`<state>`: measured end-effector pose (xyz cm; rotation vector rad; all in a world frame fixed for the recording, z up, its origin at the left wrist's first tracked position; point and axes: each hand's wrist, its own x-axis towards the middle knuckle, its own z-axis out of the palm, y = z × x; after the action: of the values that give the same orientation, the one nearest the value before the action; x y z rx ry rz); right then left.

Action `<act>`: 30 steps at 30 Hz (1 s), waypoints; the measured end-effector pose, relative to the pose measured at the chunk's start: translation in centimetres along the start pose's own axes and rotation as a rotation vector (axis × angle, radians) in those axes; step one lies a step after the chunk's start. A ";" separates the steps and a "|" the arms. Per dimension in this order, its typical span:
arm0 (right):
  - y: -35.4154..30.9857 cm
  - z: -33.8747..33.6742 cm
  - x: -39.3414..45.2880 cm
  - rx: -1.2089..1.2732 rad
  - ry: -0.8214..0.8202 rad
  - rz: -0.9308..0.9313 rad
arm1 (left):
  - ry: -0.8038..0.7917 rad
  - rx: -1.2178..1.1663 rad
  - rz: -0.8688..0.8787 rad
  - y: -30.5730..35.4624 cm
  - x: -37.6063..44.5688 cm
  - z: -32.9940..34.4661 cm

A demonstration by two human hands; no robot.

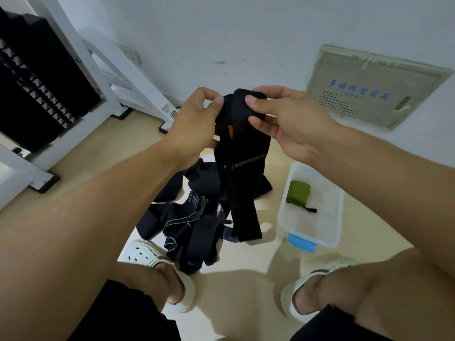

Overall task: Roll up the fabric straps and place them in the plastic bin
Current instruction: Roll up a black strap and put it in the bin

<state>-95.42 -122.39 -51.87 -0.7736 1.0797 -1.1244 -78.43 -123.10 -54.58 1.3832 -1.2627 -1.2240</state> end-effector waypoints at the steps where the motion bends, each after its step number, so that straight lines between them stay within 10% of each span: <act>1: 0.1 0.0 0.1 0.010 0.020 -0.008 | -0.030 -0.027 -0.024 0.1 -0.2 0.1; 8: -0.3 -0.4 0.6 0.144 0.119 -0.022 | -0.356 -0.332 -0.206 -0.7 -0.8 0.4; 22: 2.6 -3.3 0.7 -0.575 -0.191 0.110 | -0.180 -0.509 -0.333 -0.9 0.0 0.5; 30: 2.5 -3.2 1.2 -0.448 -0.082 -0.018 | -0.184 -0.450 -0.431 -0.4 -0.7 0.2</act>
<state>-97.60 -122.73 -55.46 -1.1714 1.2744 -0.8642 -78.55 -122.33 -54.94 1.2560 -0.7483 -1.8357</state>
